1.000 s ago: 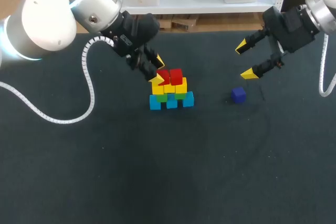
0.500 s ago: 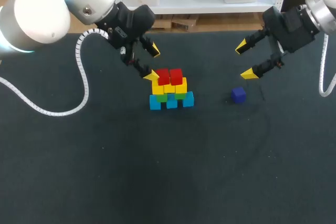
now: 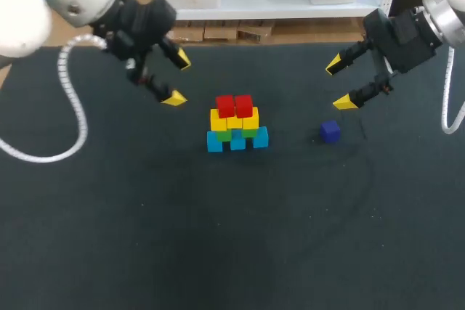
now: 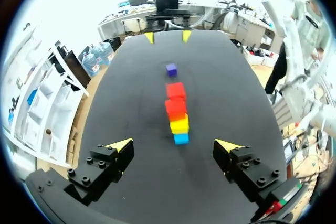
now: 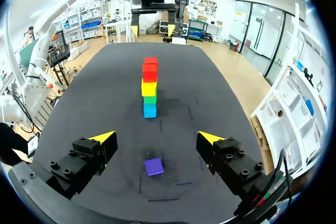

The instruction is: Place the blue cubes, place green cubes on the blue cubes, place the yellow cubes on the green cubes, then place the red cubes on the yellow cubes, and place purple cube on the red cubes.

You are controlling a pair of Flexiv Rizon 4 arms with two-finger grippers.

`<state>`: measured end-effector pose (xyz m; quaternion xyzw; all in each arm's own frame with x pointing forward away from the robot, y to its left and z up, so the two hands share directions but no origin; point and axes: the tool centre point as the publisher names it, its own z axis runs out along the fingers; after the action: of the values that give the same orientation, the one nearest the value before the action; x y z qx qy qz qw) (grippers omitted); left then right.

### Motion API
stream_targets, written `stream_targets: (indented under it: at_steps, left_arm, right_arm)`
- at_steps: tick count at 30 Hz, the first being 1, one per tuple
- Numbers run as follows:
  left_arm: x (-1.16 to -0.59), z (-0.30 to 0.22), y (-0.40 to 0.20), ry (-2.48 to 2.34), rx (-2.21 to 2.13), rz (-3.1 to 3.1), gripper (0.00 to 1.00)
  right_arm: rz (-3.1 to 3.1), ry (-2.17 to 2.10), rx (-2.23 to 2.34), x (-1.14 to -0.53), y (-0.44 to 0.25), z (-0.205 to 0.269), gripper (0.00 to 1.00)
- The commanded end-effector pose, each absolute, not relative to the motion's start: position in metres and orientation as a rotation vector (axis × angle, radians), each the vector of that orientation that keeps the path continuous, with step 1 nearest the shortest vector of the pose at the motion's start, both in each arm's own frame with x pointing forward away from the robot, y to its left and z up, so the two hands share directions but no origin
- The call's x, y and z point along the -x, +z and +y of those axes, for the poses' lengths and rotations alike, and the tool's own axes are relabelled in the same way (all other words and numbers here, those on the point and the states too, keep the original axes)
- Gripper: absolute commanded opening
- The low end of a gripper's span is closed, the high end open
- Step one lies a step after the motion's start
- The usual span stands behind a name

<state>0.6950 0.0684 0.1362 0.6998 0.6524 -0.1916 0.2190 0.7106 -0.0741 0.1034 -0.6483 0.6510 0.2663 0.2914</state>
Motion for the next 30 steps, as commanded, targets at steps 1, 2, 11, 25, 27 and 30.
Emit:
stream_targets:
  at_steps: [1,2,11,25,27,30]
  left_arm:
    - [-0.681,0.099,0.146,-0.555,-1.914,1.762,1.00]
    - [-0.679,0.104,0.147,-0.558,-1.911,1.757,1.00]
    - [-0.673,0.136,0.141,-0.603,-1.988,1.676,1.00]
    - [-0.674,0.156,0.133,-0.621,-1.966,1.763,1.00]
    - [-0.674,0.156,0.133,-0.621,-1.966,1.763,1.00]
    - [-0.674,0.156,0.133,-0.621,-1.966,1.763,1.00]
  right_arm:
    - [1.733,0.712,1.728,-0.711,0.103,-0.074,1.00]
    - [1.733,0.712,1.728,-0.711,0.103,-0.074,1.00]
    - [1.733,0.712,1.728,-0.711,0.103,-0.074,1.00]
    - [1.733,0.712,1.728,-0.711,0.103,-0.074,1.00]
    - [1.717,0.689,1.742,-0.710,0.100,-0.075,1.00]
    - [1.733,0.621,1.791,-0.711,0.089,-0.077,1.00]
